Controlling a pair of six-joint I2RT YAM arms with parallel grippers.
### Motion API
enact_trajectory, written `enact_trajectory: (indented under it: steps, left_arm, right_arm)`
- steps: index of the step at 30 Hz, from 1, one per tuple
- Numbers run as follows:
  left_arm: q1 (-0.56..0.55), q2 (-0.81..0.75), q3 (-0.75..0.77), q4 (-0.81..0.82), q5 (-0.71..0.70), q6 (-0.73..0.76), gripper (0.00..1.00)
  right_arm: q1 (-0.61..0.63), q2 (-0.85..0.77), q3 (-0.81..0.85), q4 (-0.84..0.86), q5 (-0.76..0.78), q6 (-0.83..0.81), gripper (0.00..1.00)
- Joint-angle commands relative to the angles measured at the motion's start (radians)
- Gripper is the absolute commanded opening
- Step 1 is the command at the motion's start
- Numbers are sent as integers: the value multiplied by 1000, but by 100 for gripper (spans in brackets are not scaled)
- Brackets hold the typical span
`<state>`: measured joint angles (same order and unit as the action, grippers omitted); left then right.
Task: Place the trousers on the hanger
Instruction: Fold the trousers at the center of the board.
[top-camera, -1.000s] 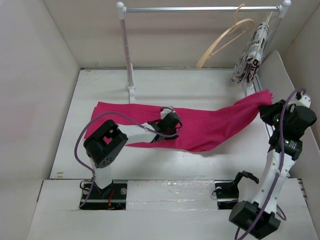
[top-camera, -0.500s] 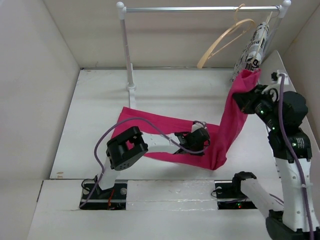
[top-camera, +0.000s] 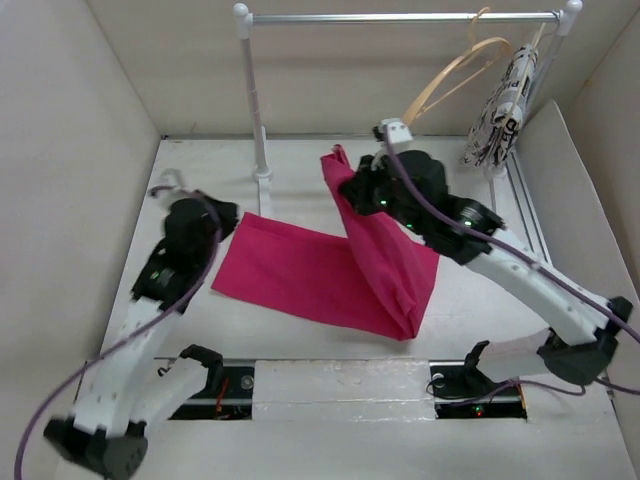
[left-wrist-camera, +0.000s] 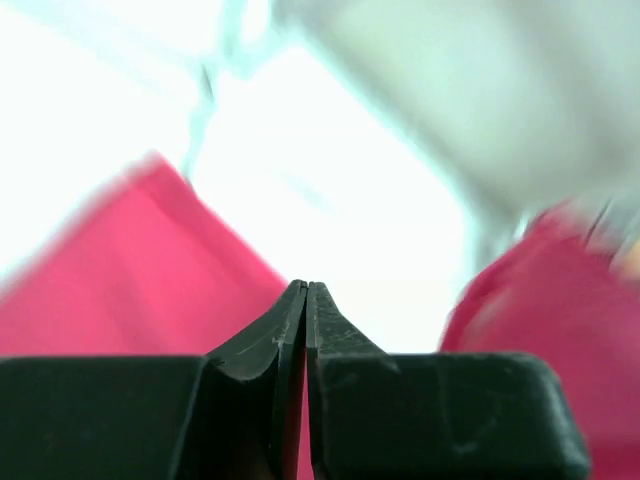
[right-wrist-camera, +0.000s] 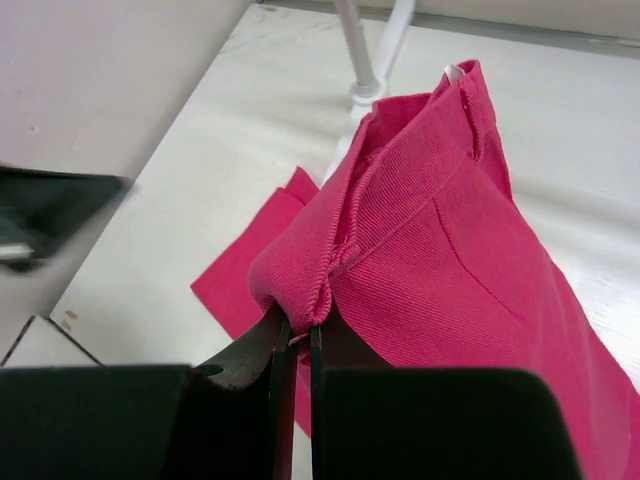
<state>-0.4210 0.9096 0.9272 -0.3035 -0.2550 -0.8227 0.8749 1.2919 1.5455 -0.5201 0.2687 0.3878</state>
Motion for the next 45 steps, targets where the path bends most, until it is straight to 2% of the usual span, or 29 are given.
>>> enact_trajectory:
  steps: [1, 4, 5, 6, 7, 8, 9, 11, 13, 14, 16, 17, 19, 20, 22, 23, 24, 26, 30, 31, 34, 37, 39, 42, 43, 45]
  left_arm:
    - [149, -129, 31, -187, 2, 97, 0]
    - [149, -121, 104, -226, -38, 91, 0]
    - [149, -120, 117, -227, -47, 74, 0]
    - [149, -129, 152, -226, -70, 71, 0]
    - [149, -133, 174, -223, -84, 73, 0]
    - [149, -135, 200, -227, -104, 88, 0]
    - [149, -129, 260, -239, -149, 95, 0]
    - [149, -114, 311, -270, -168, 115, 0]
    - [149, -98, 308, -269, -142, 128, 3]
    - [149, -95, 288, -261, -123, 125, 3]
    - [149, -94, 137, -186, -23, 94, 7]
    - [149, -94, 136, -186, -23, 94, 7]
    - [149, -54, 10, -91, 100, 86, 10]
    - [149, -28, -31, -57, 153, 86, 13]
    - [149, 81, -135, 44, 302, 73, 14]
    - [133, 121, -169, 82, 336, 69, 14]
    - [111, 203, -210, 136, 373, 68, 14]
    - [102, 312, -238, 177, 382, 66, 15]
    - [206, 428, -306, 216, 408, 48, 12]
    - [297, 436, -324, 221, 419, 46, 12]
    - [449, 420, -399, 238, 480, 65, 12]
    - [482, 362, -426, 186, 461, 80, 12]
    - [482, 289, -435, 134, 419, 74, 12]
    - [482, 161, -438, 83, 361, 42, 12]
    - [482, 134, -433, 72, 353, 24, 12]
    - [482, 60, -400, 57, 364, 16, 12]
  right_arm:
    - [74, 130, 97, 206, 31, 22, 0]
    - [159, 341, 192, 271, -8, 40, 0]
    - [179, 459, 253, 290, -22, 49, 0]
    - [193, 518, 283, 326, -76, 54, 13]
    - [193, 577, 313, 334, -129, 65, 20]
    - [202, 687, 390, 336, -191, 98, 33]
    - [202, 736, 428, 307, -317, 102, 56]
    - [202, 799, 491, 235, -385, 88, 64]
    - [202, 762, 428, 177, -358, 59, 68]
    - [202, 720, 360, 196, -338, 54, 67]
    - [167, 495, 18, 348, -321, 63, 65]
    - [167, 494, 16, 348, -321, 63, 65]
    - [145, 334, -202, 391, -313, 86, 60]
    - [132, 284, -261, 388, -301, 91, 53]
    - [131, 152, -426, 348, -275, 86, 21]
    - [131, 111, -476, 327, -241, 88, 8]
    - [131, 71, -523, 281, -215, 95, 0]
    - [131, -36, -664, 258, -209, 121, 0]
    - [118, -163, -873, 247, -221, 193, 0]
    - [118, -178, -904, 244, -224, 207, 0]
    - [118, -226, -1007, 256, -246, 256, 0]
    - [61, -207, -1087, 311, -255, 258, 0]
    - [-50, -165, -1096, 368, -310, 176, 0]
    - [-155, -28, -1003, 387, -324, 27, 0]
    - [-212, 69, -908, 367, -338, -13, 0]
    - [-226, 142, -796, 266, -355, -110, 0]
